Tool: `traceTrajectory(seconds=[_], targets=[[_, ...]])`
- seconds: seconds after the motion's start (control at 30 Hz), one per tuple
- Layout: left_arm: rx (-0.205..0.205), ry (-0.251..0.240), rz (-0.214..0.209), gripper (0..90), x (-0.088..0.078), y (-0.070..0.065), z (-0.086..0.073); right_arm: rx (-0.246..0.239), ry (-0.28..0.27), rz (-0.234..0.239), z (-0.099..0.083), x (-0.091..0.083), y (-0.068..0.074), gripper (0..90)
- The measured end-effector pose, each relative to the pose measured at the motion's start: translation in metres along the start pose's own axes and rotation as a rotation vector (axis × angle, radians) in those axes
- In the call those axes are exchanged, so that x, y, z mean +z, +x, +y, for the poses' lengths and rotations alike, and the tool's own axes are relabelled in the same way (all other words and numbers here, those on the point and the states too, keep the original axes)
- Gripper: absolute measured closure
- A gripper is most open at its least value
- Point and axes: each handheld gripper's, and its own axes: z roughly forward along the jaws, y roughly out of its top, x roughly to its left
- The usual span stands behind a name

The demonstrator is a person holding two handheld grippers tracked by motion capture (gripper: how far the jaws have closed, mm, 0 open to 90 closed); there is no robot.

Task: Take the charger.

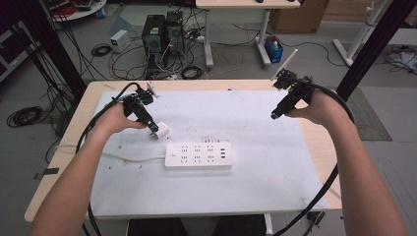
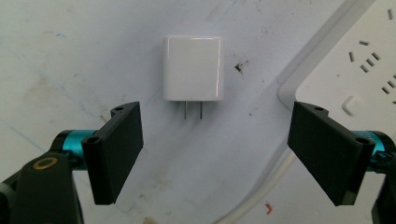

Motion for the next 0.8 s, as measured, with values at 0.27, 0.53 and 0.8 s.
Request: traceTrajectory(seconds=[0.27,0.53,0.8], targets=[[-0.021,0.011,0.007,18.4,0.028,0.002,0.010,-0.001,-0.004,-0.002,-0.001,0.001,0.001,13.3],[-0.032,0.049,0.023,20.6,0.048,0.004,0.014,-0.002,-0.011,0.002,-0.004,0.004,0.000,13.3],[-0.050,0.063,0.038,22.5,0.059,0.007,0.013,-0.001,-0.011,0.005,-0.003,0.004,-0.001,13.3]])
